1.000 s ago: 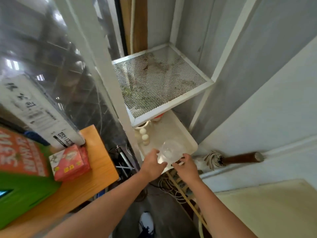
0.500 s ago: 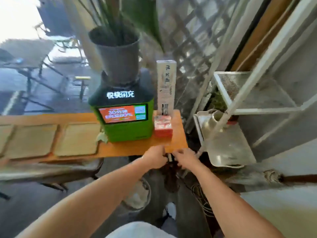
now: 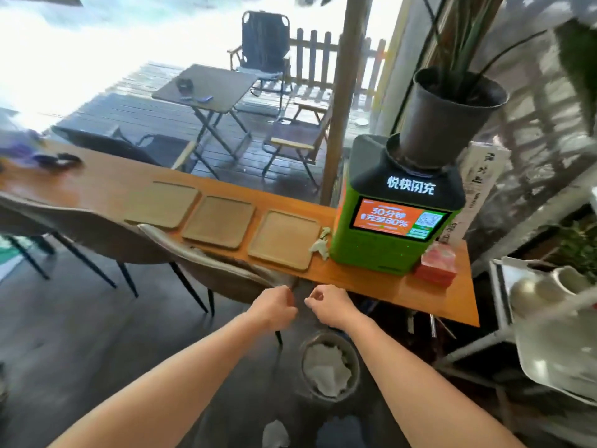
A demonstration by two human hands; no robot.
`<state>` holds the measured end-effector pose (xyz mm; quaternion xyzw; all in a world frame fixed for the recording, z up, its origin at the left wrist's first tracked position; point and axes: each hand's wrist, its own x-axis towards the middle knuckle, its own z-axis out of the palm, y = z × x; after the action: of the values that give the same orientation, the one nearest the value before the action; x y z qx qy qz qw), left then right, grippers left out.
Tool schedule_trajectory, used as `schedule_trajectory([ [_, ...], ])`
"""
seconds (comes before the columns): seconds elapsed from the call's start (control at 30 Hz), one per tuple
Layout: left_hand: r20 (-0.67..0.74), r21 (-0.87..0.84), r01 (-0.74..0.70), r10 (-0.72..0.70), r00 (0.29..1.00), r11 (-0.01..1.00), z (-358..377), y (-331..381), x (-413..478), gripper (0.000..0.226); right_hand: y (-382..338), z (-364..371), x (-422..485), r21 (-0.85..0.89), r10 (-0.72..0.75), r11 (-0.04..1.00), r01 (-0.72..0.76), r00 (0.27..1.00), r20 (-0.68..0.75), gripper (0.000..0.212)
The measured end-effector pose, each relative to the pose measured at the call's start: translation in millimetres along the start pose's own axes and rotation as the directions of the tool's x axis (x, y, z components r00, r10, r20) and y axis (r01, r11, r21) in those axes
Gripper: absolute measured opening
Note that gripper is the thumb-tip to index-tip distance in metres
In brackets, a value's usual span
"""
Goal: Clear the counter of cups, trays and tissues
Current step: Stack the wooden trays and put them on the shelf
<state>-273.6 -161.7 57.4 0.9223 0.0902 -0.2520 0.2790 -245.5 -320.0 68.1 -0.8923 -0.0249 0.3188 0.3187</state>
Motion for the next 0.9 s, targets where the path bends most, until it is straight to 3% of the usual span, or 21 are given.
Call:
schedule_trajectory([
  [0.27, -0.09, -0.022, -0.025, 0.023, 0.996, 0.999, -38, -22, 10, 0.012, -27, 10, 30, -0.041, 0.05, 0.998, -0.051, 0.998, -0.029, 0.015],
  [0.6, -0.069, -0.045, -0.064, 0.061, 0.996, 0.997, -61, -31, 90, 0.016, -38, 15, 111, 0.001, 0.193, 0.981, -0.193, 0.978, -0.079, 0.022],
  [0.77, -0.005, -0.096, 0.067, -0.067, 0.998, 0.993, -78, -45, 143, 0.025, -40, 17, 154, 0.124, 0.297, 0.951, -0.284, 0.949, -0.103, 0.026],
  [0.9, 0.061, -0.135, 0.176, -0.169, 0.984, 0.975, -91, -57, 188, 0.048, -39, 20, 187, 0.223, 0.413, 0.895, -0.386, 0.907, -0.087, 0.033],
])
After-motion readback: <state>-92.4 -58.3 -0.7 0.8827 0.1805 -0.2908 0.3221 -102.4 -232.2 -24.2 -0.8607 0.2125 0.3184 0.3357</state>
